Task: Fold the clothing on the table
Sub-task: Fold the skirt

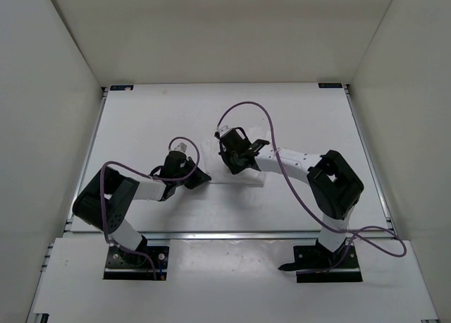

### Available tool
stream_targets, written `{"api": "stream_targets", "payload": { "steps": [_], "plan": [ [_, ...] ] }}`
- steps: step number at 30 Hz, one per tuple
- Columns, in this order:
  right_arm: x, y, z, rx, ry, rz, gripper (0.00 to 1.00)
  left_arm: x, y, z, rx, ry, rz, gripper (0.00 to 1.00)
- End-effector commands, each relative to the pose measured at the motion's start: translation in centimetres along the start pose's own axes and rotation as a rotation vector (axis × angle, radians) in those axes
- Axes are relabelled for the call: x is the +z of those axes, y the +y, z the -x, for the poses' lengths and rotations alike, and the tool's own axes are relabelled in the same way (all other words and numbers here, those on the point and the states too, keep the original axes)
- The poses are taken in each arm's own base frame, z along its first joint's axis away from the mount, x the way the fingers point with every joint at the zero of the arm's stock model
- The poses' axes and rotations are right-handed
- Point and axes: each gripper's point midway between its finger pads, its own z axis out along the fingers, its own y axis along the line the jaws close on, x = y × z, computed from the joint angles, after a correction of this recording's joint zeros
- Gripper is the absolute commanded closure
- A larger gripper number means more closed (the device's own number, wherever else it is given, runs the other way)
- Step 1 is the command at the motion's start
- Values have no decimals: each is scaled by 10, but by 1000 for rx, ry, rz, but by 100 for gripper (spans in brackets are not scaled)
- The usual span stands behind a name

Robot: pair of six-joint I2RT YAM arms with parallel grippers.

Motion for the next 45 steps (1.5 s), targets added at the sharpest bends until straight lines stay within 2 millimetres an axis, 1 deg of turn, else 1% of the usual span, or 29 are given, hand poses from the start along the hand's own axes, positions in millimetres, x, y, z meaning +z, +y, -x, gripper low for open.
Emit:
{"api": "stream_targets", "payload": {
  "steps": [1, 3, 4, 5, 6, 7, 8, 9, 10, 11, 12, 14, 15, 17, 19, 22, 24, 25, 26, 27, 28, 33, 35, 36, 38, 41, 42, 43, 45],
  "plan": [
    [-16, 12, 38, 8, -114, 37, 100, 4, -1, -1, 26, 7, 0, 100],
    [-21, 15, 41, 23, -114, 63, 100, 5, 0, -2, 20, 11, -1, 100],
    [-28, 17, 50, 28, -138, 75, 100, 4, -2, 1, 16, 3, -11, 100],
    [-30, 16, 48, 24, -132, 76, 100, 5, -1, -4, 18, 17, -10, 100],
    [-35, 19, 56, 26, -152, 79, 100, 5, -1, -3, 18, 15, -11, 100],
    [-37, 17, 56, 36, -139, 72, 100, 6, -2, -2, 15, 12, -12, 100],
    [-35, 17, 57, 36, -133, 70, 95, 5, -1, -3, 13, 12, -9, 100],
    [-35, 16, 58, 34, -126, 66, 80, 5, -1, -3, 12, 14, -10, 100],
    [-36, 16, 59, 42, -122, 62, 71, 5, -1, -5, 18, 19, -15, 100],
    [-31, 17, 54, 33, -103, 57, 65, 5, 0, -3, 9, 10, -7, 100],
    [-26, 17, 48, 31, -81, 51, 64, 4, -1, -3, 10, 11, -13, 100],
    [-23, 23, 50, 35, -79, 64, 58, 3, -1, -4, 10, 13, -11, 100],
    [-22, 21, 48, 41, -74, 54, 55, 3, 0, -3, 7, 8, -10, 100],
    [-13, 21, 41, 41, -33, 30, 55, 3, 2, -5, 9, 13, -8, 100],
    [-6, 13, 33, 46, 3, -20, 54, 2, 1, -4, 3, 13, -12, 100],
    [11, 13, 20, 44, 65, -28, 53, 4, 2, -5, 8, 14, -7, 100],
    [12, 11, 17, 48, 87, -43, 52, 4, 2, -5, 7, 16, -7, 100],
    [16, 7, 14, 54, 99, -51, 54, 5, 3, -6, 7, 20, -4, 100],
    [14, 6, 13, 61, 102, -53, 67, 5, 4, -5, 6, 20, -4, 100],
    [12, 8, 13, 54, 105, -43, 87, 5, 5, -7, 4, 22, -1, 100],
    [6, 10, 22, 61, 73, -29, 100, 5, 6, -8, 6, 19, 1, 100],
    [-17, 30, 49, 90, -23, 110, 100, 7, 7, -10, 12, 24, -5, 100],
    [-33, 49, 62, 93, -62, 221, 100, 6, 6, -10, 9, 23, -12, 100],
    [-37, 50, 65, 99, -76, 239, 100, 7, 7, -11, 17, 24, -9, 100],
    [-46, 61, 72, 109, -94, 306, 100, 6, 3, -11, 15, 21, -17, 100],
    [-47, 68, 76, 113, -105, 345, 100, 6, 6, -13, 9, 25, -14, 100],
    [-40, 71, 69, 115, -76, 352, 100, 6, 3, -10, 10, 18, -20, 100],
    [-42, 73, 69, 111, -74, 368, 100, 4, 3, -8, 8, 11, -20, 100],
    [-35, 78, 68, 113, -67, 390, 100, 4, 6, -13, 8, 24, -13, 100]
  ]
}}
